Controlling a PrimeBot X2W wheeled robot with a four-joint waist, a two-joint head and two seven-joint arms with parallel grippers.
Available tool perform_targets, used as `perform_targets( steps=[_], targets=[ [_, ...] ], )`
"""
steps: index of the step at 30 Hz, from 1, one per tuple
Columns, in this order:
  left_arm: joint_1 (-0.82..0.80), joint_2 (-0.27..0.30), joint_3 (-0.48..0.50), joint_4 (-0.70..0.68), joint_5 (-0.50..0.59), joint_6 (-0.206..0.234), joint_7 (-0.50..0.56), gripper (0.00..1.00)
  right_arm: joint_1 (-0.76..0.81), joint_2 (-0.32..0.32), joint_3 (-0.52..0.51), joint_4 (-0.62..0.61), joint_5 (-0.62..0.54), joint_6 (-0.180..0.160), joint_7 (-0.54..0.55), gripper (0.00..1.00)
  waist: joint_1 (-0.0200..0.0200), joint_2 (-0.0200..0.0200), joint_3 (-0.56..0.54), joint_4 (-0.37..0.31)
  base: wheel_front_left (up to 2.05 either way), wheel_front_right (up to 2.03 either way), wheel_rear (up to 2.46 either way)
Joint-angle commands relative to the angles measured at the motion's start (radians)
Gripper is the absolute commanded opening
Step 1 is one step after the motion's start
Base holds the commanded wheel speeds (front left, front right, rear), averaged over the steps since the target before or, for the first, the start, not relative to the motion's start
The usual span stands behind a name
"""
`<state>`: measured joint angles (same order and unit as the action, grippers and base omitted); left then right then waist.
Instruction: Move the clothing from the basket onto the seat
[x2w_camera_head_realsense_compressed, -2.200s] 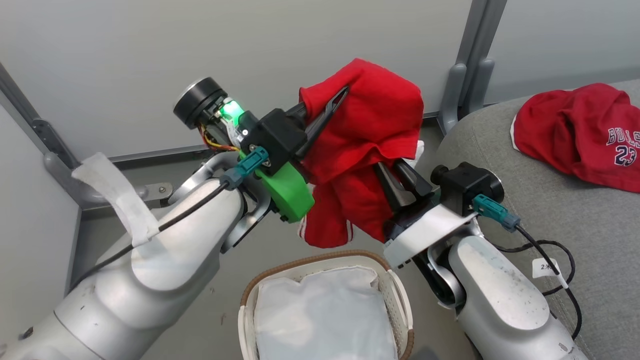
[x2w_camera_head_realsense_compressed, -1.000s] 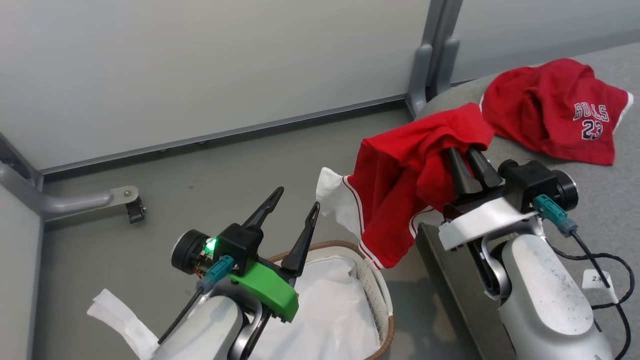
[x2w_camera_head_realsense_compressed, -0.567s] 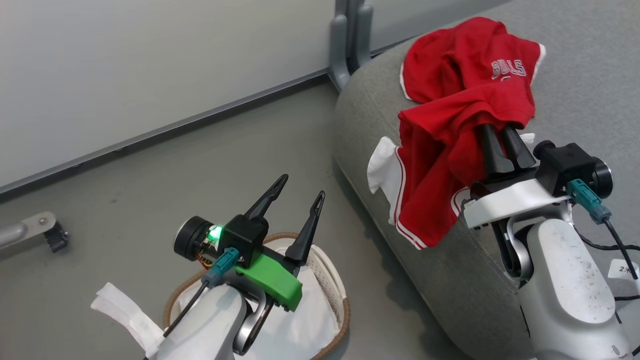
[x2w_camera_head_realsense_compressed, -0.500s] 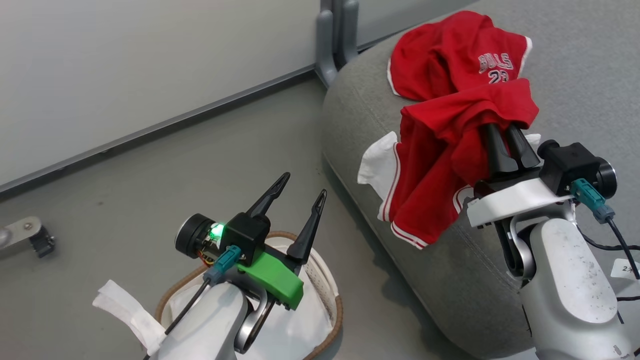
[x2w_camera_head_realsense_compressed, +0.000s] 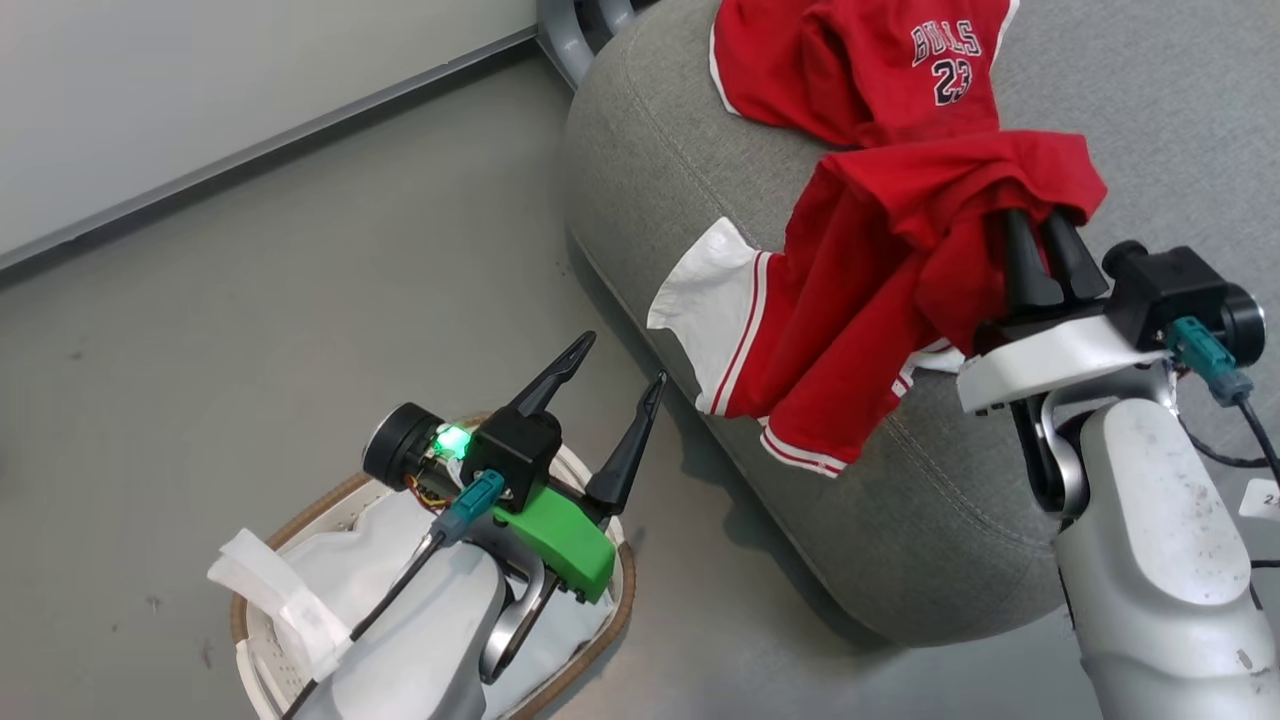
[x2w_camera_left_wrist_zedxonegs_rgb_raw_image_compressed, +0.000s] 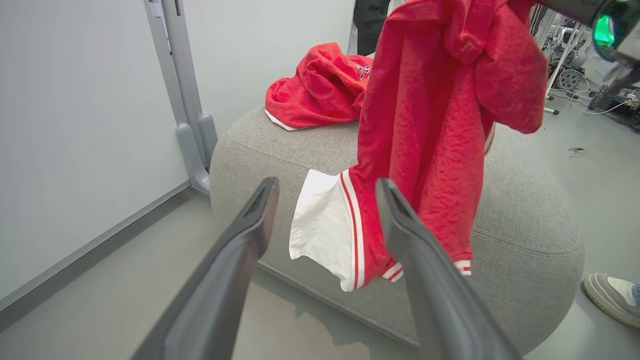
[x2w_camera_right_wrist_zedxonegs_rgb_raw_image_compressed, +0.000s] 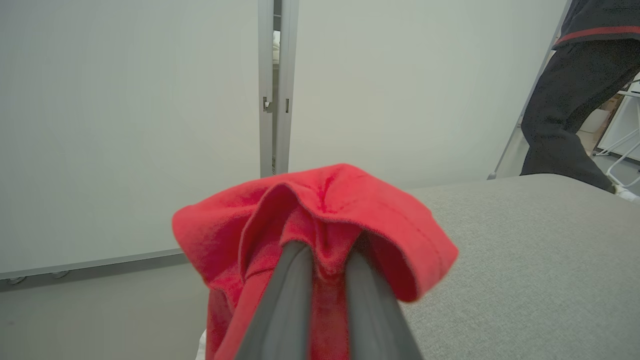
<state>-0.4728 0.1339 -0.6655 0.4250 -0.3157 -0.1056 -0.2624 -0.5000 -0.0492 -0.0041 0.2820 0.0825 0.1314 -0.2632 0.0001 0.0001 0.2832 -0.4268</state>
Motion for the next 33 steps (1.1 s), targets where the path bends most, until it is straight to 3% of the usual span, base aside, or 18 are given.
perform_targets(
  steps=[1,4,10,19,25,29,33],
  targets=[
    [-0.019,-0.001,0.000,0.004,0.005,-0.005,-0.003,1.00,-0.033,-0.003,-0.012,0.007,-0.013,-0.001,-0.002,0.00,-0.0001,-0.0001,0.032,0.027,0.00,0.00,0.00],
    [-0.028,-0.004,-0.002,0.011,0.011,-0.007,-0.003,1.00,-0.096,-0.008,-0.040,0.021,-0.038,-0.001,-0.002,0.00,-0.0001,-0.0001,0.054,0.051,0.00,0.00,0.00],
    [-0.059,-0.013,-0.012,0.013,0.030,-0.016,-0.003,1.00,-0.277,-0.085,-0.115,0.057,-0.098,-0.001,-0.002,0.00,-0.0001,-0.0001,0.107,0.118,0.00,0.00,0.00],
    [-0.106,-0.024,-0.028,-0.005,0.054,-0.019,-0.003,1.00,-0.558,-0.306,-0.237,0.155,-0.162,-0.001,-0.002,0.00,-0.0001,-0.0001,0.208,0.238,0.00,0.00,0.00],
    [-0.134,-0.027,-0.035,-0.025,0.067,-0.022,-0.003,1.00,-0.648,-0.440,-0.314,0.250,-0.222,-0.001,-0.002,0.00,-0.0001,-0.0001,0.291,0.312,0.00,0.00,0.00],
    [-0.147,-0.028,-0.041,-0.035,0.079,-0.022,-0.003,1.00,-0.650,-0.464,-0.386,0.339,-0.254,-0.001,-0.002,0.00,-0.0001,-0.0001,0.333,0.341,0.00,0.00,0.00],
    [-0.150,-0.028,-0.045,-0.041,0.087,-0.023,-0.003,1.00,-0.618,-0.444,-0.445,0.428,-0.290,-0.001,-0.002,0.00,-0.0001,-0.0001,0.366,0.358,0.00,0.00,0.00]
  ],
)
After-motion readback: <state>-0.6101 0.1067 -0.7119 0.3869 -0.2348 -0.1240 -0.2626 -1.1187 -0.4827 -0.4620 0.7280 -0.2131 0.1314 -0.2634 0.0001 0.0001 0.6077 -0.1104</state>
